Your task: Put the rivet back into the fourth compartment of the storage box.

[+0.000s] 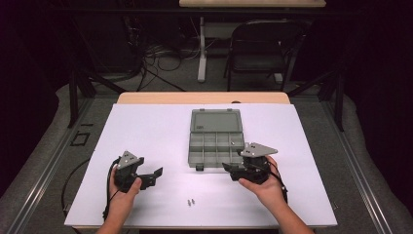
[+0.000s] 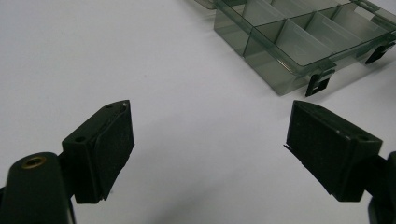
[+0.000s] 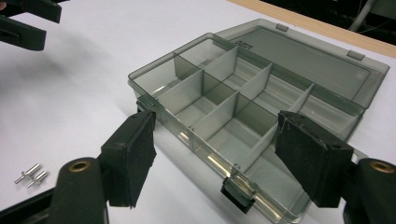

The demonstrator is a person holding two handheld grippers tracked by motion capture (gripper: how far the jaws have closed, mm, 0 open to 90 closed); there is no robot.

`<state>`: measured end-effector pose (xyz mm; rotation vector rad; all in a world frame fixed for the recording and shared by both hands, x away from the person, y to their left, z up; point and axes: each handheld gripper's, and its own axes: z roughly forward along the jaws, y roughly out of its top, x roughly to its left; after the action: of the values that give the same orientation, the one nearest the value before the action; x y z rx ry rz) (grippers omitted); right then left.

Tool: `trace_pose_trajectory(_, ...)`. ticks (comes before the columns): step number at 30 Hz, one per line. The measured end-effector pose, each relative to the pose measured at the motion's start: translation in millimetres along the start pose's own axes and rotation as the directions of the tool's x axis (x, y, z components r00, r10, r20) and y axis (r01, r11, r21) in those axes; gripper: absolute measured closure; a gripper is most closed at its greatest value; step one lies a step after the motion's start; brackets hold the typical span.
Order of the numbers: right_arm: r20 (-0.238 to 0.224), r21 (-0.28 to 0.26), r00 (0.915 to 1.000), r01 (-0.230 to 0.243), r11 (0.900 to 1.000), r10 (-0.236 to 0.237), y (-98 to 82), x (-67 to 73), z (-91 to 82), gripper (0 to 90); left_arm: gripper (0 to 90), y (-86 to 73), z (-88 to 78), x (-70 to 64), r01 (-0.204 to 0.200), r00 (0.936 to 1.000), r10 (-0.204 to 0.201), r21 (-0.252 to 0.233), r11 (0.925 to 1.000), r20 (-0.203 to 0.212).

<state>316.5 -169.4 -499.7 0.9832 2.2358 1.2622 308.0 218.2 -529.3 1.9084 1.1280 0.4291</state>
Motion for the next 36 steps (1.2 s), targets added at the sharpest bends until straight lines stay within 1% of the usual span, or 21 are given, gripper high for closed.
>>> trace_pose_trajectory(1,-0.004,-0.008,1.0000,0.005,1.000,-0.005,-0.8,1.3,0.9,28.6,15.0,0.0,-0.3,0.1,0.000,1.0000,0.000,0.000,1.0000,-0.002)
trace_pose_trajectory(2,-0.007,-0.001,1.0000,0.007,1.000,-0.007,-1.4,3.0,1.2,28.7,15.0,0.0,-0.4,0.2,0.000,1.0000,0.000,0.000,1.0000,-0.002)
trace_pose_trajectory(3,-0.011,-0.006,0.9999,0.004,1.000,-0.004,-2.2,4.7,2.3,28.8,15.0,0.0,-0.5,0.3,0.001,1.0000,-0.001,0.001,1.0000,-0.001)
trace_pose_trajectory(4,-0.018,0.003,0.9998,0.011,1.000,-0.010,-3.1,7.2,3.1,29.0,15.0,-0.1,-0.5,0.3,0.001,1.0000,-0.001,0.001,1.0000,-0.001)
trace_pose_trajectory(7,-0.035,0.005,0.9992,0.019,1.000,-0.019,-5.4,13.9,6.6,29.8,15.0,0.1,-0.6,-0.2,0.002,1.0000,-0.002,0.000,1.0000,0.000)
trace_pose_trajectory(10,-0.041,0.013,0.9987,0.029,0.999,-0.029,-7.3,19.3,10.0,31.2,15.0,0.2,-1.0,0.0,-0.003,1.0000,0.003,0.000,1.0000,0.000)
trace_pose_trajectory(11,-0.048,0.016,0.9984,0.032,0.999,-0.031,-7.7,20.9,11.2,31.6,15.1,0.1,-0.9,-0.2,0.002,1.0000,-0.002,-0.001,1.0000,0.000)
trace_pose_trajectory(16,-0.089,-0.002,0.9952,0.042,0.999,-0.042,-9.0,31.3,15.5,35.0,15.0,0.0,-0.9,-0.1,0.001,1.0000,-0.001,0.000,1.0000,-0.001)
trace_pose_trajectory(18,-0.086,-0.004,0.9950,0.052,0.999,-0.052,-10.3,35.7,17.3,35.2,15.1,-0.1,-0.7,-0.3,0.002,1.0000,-0.002,0.000,1.0000,0.000)
trace_pose_trajectory(20,-0.100,0.002,0.9933,0.058,0.998,-0.057,-12.6,40.6,20.5,36.3,15.0,0.1,-1.0,-0.3,-0.003,1.0000,0.003,0.002,1.0000,0.000)
trace_pose_trajectory(23,-0.108,0.023,0.9918,0.071,0.997,-0.068,-16.1,47.3,25.4,36.0,15.0,-0.1,-0.7,-0.2,0.001,1.0000,-0.001,0.000,1.0000,0.001)
trace_pose_trajectory(24,-0.113,0.021,0.9913,0.070,0.997,-0.067,-17.4,49.5,27.8,36.1,15.0,-0.1,-0.6,0.1,-0.002,1.0000,0.002,0.001,1.0000,-0.001)
trace_pose_trajectory(25,-0.120,0.032,0.9907,0.070,0.997,-0.066,-18.3,51.7,29.2,36.2,15.1,-0.2,-0.3,0.2,-0.003,1.0000,0.003,0.000,1.0000,0.000)
trace_pose_trajectory(27,-0.139,0.036,0.9878,0.075,0.997,-0.069,-20.2,55.5,32.2,39.5,15.1,-0.3,0.0,-0.1,-0.001,1.0000,0.001,0.000,1.0000,0.002)
trace_pose_trajectory(28,-0.148,0.029,0.9861,0.080,0.996,-0.074,-21.6,57.8,34.2,41.4,15.1,-0.3,0.0,-0.3,0.000,1.0000,0.000,0.000,1.0000,0.003)
trace_pose_trajectory(29,-0.158,0.037,0.9842,0.087,0.996,-0.080,-22.7,60.4,35.7,42.9,15.1,-0.3,0.1,-0.3,-0.001,1.0000,0.001,0.000,1.0000,0.004)
trace_pose_trajectory(31,-0.190,0.059,0.9788,0.089,0.994,-0.076,-24.8,64.3,39.1,47.6,15.1,-0.5,0.1,0.0,0.000,1.0000,0.000,0.002,1.0000,0.003)
trace_pose_trajectory(33,-0.203,0.052,0.9771,0.077,0.996,-0.065,-27.8,68.9,41.0,50.4,15.1,-0.6,-0.1,0.5,-0.002,1.0000,0.002,0.005,1.0000,0.004)
trace_pose_trajectory(36,-0.223,0.058,0.9721,0.088,0.994,-0.073,-30.3,74.1,43.3,50.7,15.1,-0.7,0.2,-0.4,0.004,1.0000,-0.004,0.000,1.0000,0.005)
